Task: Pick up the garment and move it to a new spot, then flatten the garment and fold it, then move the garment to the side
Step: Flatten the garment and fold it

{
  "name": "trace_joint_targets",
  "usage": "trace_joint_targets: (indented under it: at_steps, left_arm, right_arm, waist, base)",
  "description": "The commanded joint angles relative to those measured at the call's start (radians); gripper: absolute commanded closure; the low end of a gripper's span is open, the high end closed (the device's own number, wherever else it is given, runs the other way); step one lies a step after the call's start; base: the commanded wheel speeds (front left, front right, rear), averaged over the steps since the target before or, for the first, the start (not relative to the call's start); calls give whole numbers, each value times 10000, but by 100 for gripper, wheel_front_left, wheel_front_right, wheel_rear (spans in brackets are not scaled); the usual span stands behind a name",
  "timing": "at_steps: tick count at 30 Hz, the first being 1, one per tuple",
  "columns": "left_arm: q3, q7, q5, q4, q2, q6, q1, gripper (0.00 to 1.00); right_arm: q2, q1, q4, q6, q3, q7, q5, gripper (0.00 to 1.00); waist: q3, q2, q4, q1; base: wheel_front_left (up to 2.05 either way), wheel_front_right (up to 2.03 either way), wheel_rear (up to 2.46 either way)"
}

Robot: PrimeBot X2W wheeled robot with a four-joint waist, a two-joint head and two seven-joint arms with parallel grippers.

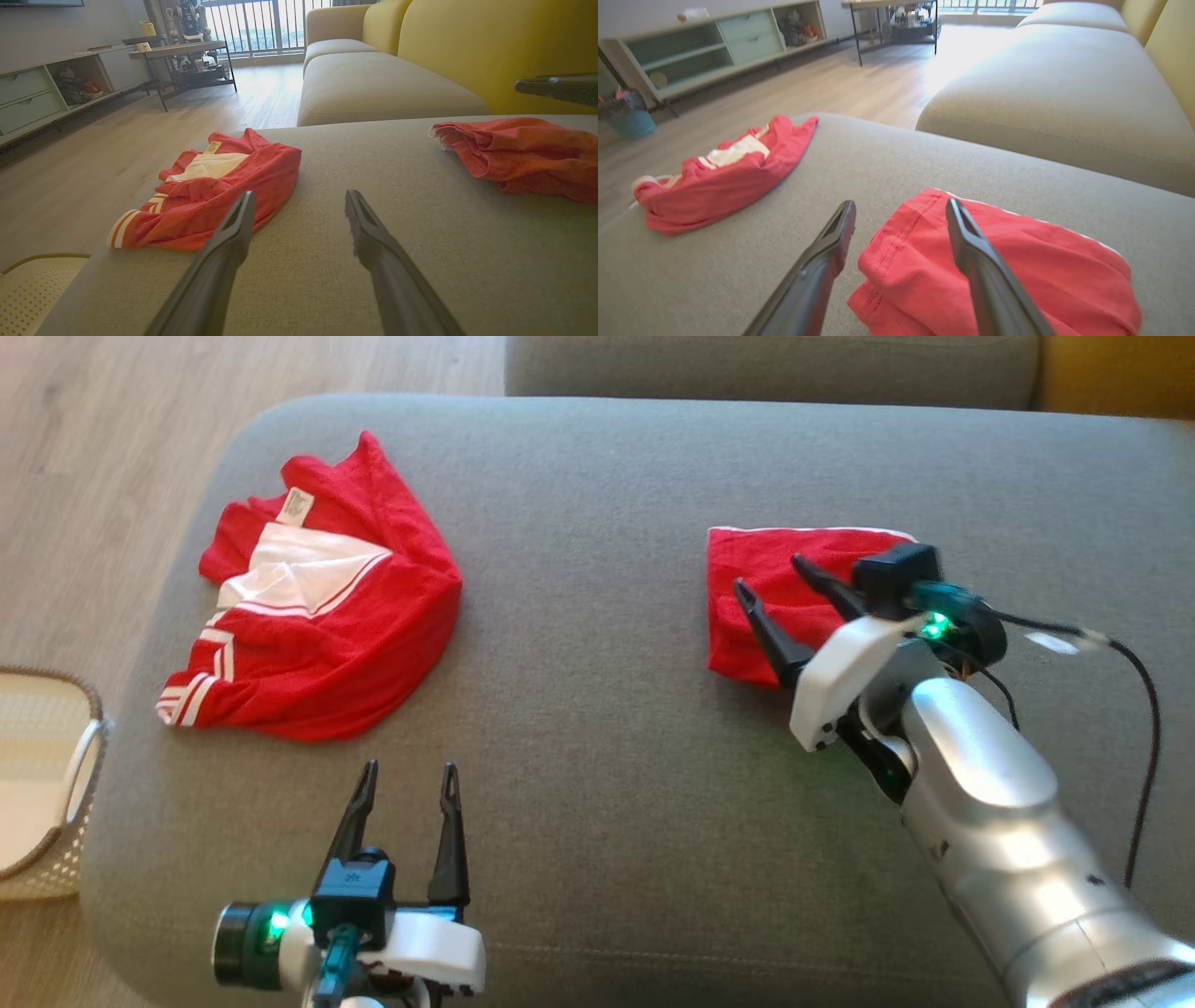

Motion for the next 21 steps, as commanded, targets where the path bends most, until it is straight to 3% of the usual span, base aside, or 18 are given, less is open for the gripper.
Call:
trace_joint_targets:
  at_steps: [1, 12, 21]
  left_arm:
    - [416, -61, 69, -358, -50, 34, -371, 0]
    - [946, -61, 129, -1285, -81, 260, 124, 0]
    - [1218, -61, 302, -1886, -115, 237, 534, 0]
  right_arm:
    - [186, 149, -654, -6, -197, -421, 165, 0]
    - [187, 3099, -4886, -6, -3006, -1066, -1106, 0]
    - [187, 5873, -8107, -6, -3914, -1069, -1334, 0]
  waist:
    - [-112, -1, -132, 0]
    - [-620, -1, -1088, 0]
    - [-864, -1, -1605, 0]
  base:
    - [0, 0, 0]
    - [0, 0, 0]
    - [0, 0, 0]
